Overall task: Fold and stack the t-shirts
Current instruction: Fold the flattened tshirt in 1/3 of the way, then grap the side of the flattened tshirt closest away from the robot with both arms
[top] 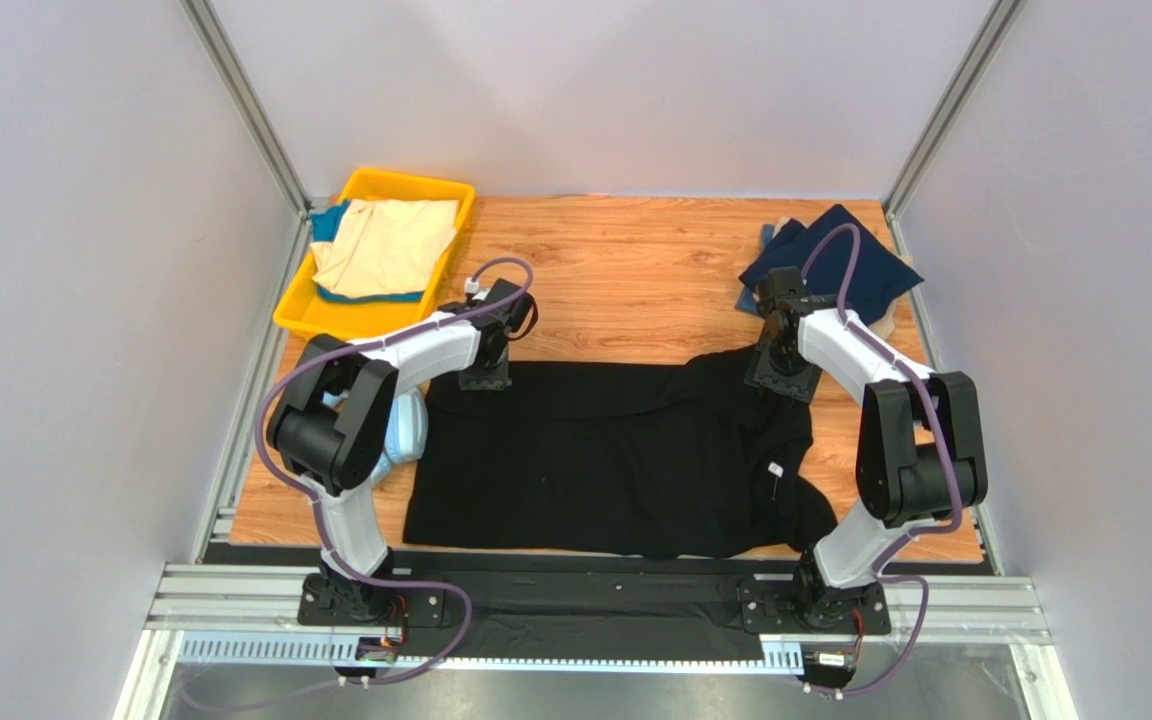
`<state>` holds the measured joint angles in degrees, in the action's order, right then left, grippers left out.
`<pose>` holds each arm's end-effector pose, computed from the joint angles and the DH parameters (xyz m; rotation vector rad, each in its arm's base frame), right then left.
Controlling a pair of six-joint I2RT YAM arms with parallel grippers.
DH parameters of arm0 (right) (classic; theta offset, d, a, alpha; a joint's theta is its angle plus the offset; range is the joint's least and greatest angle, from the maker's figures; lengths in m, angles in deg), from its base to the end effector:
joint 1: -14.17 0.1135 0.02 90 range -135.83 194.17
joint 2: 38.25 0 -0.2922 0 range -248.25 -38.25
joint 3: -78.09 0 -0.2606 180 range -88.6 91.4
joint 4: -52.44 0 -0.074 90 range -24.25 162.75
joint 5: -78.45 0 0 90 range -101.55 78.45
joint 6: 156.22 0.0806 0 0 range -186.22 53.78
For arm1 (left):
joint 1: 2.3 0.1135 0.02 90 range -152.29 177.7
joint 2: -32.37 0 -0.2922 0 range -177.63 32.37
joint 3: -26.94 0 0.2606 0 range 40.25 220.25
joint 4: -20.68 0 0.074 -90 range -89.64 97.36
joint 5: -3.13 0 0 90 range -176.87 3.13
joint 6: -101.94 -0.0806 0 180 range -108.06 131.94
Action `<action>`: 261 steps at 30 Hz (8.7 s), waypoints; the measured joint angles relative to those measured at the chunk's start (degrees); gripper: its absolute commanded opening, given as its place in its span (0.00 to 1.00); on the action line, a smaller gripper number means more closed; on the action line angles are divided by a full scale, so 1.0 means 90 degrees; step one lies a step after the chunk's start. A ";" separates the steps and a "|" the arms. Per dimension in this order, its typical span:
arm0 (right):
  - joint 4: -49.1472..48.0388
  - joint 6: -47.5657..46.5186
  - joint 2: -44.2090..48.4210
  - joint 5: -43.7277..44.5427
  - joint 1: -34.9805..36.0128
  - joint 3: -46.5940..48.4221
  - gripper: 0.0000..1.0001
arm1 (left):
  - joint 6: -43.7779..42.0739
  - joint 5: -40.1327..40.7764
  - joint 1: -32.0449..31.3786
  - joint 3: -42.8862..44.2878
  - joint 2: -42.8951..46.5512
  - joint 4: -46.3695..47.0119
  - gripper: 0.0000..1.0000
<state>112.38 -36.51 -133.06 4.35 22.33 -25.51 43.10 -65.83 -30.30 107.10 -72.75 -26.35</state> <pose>0.3222 0.0239 0.1740 0.5721 2.7892 -0.2818 0.3479 -0.1522 0.1437 -0.1528 2.6785 0.2233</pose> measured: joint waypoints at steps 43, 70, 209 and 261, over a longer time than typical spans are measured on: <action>-0.0216 -0.0066 0.0719 -0.1574 -0.0321 -0.1185 0.44 | 0.0311 0.0457 -0.0002 -0.0818 0.0709 -0.0435 0.31; -0.0556 -0.0119 -0.0896 -0.1263 -0.0359 0.0250 0.01 | -0.0109 -0.0661 -0.0658 0.1294 -0.0896 -0.0442 0.00; -0.0141 -0.0226 0.2973 -0.2710 -0.1103 -0.1535 0.53 | 0.0039 -0.2006 -0.0359 -0.1600 0.2424 -0.0245 0.27; -0.0539 0.0527 -0.1372 -0.3359 0.0636 0.0617 0.46 | 0.0104 -0.2443 0.0386 -0.0641 0.0544 0.0114 0.23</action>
<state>107.53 -31.76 -145.40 -25.88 28.06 -19.96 44.04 -87.82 -26.83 101.33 -67.86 -25.32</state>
